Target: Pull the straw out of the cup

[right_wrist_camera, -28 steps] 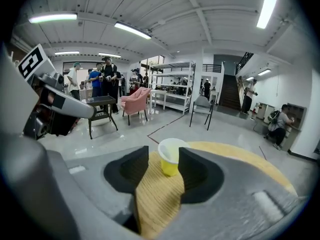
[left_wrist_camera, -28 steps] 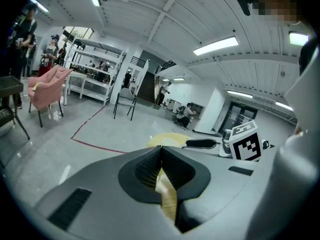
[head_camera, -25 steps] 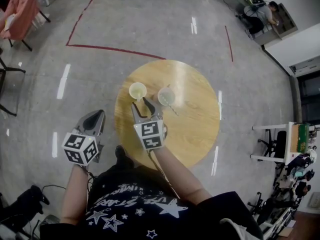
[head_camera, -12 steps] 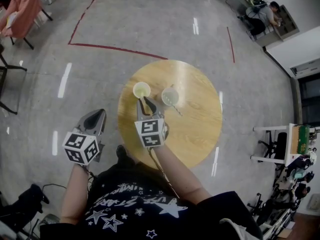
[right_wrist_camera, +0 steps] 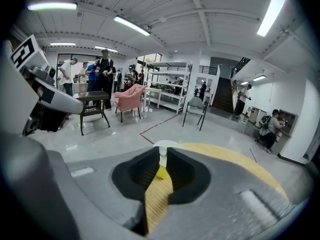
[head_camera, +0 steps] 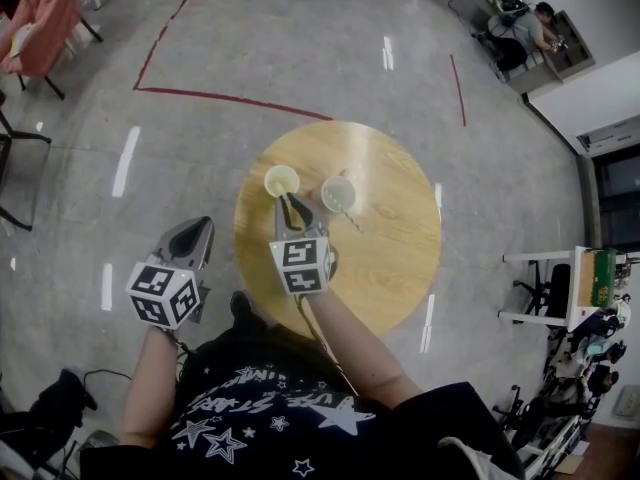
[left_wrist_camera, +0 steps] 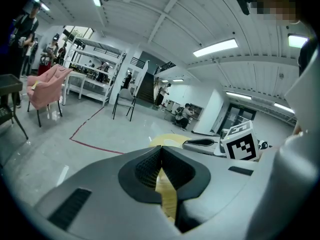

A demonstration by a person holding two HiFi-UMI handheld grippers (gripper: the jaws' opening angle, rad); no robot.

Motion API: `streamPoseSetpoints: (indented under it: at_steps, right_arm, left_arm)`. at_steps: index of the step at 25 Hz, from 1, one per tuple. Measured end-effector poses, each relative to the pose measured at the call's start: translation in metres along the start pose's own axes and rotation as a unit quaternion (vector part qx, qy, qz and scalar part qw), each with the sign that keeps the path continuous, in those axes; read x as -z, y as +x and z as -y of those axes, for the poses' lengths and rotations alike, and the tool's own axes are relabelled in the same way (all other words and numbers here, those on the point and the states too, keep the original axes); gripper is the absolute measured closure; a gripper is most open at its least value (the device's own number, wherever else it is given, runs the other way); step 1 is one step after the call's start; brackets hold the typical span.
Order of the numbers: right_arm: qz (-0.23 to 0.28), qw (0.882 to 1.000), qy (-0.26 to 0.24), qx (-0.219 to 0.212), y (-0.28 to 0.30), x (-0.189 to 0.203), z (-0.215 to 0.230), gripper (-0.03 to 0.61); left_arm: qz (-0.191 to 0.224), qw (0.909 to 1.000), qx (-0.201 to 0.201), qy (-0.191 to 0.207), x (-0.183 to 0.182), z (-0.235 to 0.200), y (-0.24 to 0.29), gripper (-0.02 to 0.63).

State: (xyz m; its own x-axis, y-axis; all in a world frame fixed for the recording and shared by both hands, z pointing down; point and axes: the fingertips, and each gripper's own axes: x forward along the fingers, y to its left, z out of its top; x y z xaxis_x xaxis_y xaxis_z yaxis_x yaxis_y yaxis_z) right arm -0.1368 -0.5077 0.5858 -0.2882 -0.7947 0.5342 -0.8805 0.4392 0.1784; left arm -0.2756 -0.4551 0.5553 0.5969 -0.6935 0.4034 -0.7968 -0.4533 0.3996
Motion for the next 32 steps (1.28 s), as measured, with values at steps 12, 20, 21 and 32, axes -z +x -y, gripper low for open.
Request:
streamPoseSetpoints:
  at_steps: [12,20,21,32]
  right_arm:
    - [0.056,0.998,0.022,0.015,-0.046,-0.023,0.005,0.537]
    - [0.093,0.995,0.026,0.006,-0.093,-0.032,0.021,0.538]
    - [0.098,0.995,0.026,0.004,-0.101,-0.032,0.022,0.538]
    - [0.141,0.990,0.021,-0.023,-0.178,-0.026,0.028,0.538]
  left_arm:
    - [0.005,0.9995,0.027,0.013,0.002,0.026,-0.002,0.607]
    - [0.012,0.9993,0.026,0.023,0.006,0.069,-0.005,0.607]
    - [0.013,0.9993,0.026,0.024,0.008,0.076,-0.008,0.607]
    - [0.026,0.9989,0.015,0.037,0.020,0.143,-0.031,0.607]
